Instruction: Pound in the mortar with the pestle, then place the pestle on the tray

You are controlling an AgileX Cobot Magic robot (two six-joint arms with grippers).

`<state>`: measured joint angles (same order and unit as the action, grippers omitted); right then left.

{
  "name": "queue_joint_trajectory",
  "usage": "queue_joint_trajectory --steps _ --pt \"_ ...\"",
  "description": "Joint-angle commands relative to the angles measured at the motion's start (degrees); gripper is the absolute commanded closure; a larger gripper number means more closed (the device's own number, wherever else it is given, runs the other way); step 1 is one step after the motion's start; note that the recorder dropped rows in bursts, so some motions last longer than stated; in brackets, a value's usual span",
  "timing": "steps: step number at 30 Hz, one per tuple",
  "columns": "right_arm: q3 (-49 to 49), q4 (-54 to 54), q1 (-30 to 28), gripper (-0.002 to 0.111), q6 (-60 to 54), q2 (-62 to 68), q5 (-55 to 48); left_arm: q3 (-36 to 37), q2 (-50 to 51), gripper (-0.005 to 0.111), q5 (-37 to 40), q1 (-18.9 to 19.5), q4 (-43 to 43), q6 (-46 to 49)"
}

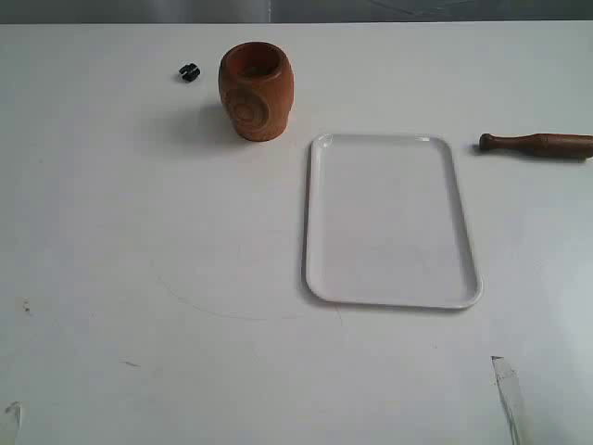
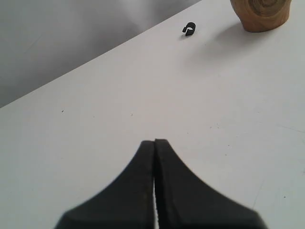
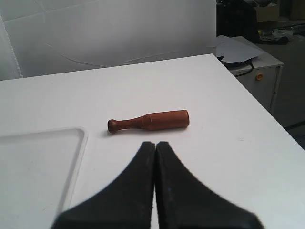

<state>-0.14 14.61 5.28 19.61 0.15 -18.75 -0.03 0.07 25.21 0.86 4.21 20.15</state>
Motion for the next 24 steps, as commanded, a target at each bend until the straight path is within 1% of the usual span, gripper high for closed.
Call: queue_joint_trajectory --steps 1,5,8,9,12,13,15,18,20,21,22,24 --pt "0.1 -0.2 0.2 0.108 0.3 -0.2 0.0 0.0 -0.1 0.107 -0.2 -0.4 -0.4 -0.5" --pt "0.1 -0.2 0.2 0.108 0.0 -0.2 0.0 0.0 -0.1 0.107 -0.2 -0.4 -0.4 -0.5" --pt "0.1 4.4 0.2 0.108 -2.3 -0.2 3.8 0.0 -0.1 0.107 -0.2 -0.4 -0.4 -0.5" --pt "0.1 4.6 0.2 0.108 -2.3 -0.2 9.9 0.0 -0.1 0.107 -0.2 -0.4 -0.4 -0.5" --pt "0.1 0.7 0.2 0.108 0.2 -0.2 20.4 0.0 -0.1 0.107 -0.2 -0.4 -0.4 -0.5" --pt "0.1 -1.0 0.2 0.108 0.4 -0.2 25.5 0.0 -0.1 0.107 -0.2 -0.4 -0.4 -0.5" --pt "0.1 -1.0 0.2 0.108 0.4 -0.2 31.3 0.0 -0.1 0.107 -0.2 -0.4 -0.4 -0.5" --pt "0.1 -1.0 0.2 0.108 0.4 -0.2 34.0 0.0 -0.1 0.107 -0.2 -0.4 -0.4 -0.5" --pt "0.1 -2.8 0.2 0.108 0.4 -0.2 41.0 0.0 -0.1 0.107 -0.2 -0.4 -0.4 -0.5" --pt "0.1 -3.6 0.2 0.108 1.8 -0.2 43.3 0.0 -0.1 0.107 -0.2 -0.4 -0.4 -0.5" --pt "0.1 -4.0 0.2 0.108 7.4 -0.2 45.2 0.0 -0.1 0.107 -0.2 -0.4 -0.4 -0.5" --pt "0.1 -5.0 0.2 0.108 9.7 -0.2 48.3 0.0 -0.1 0.107 -0.2 -0.4 -0.4 -0.5"
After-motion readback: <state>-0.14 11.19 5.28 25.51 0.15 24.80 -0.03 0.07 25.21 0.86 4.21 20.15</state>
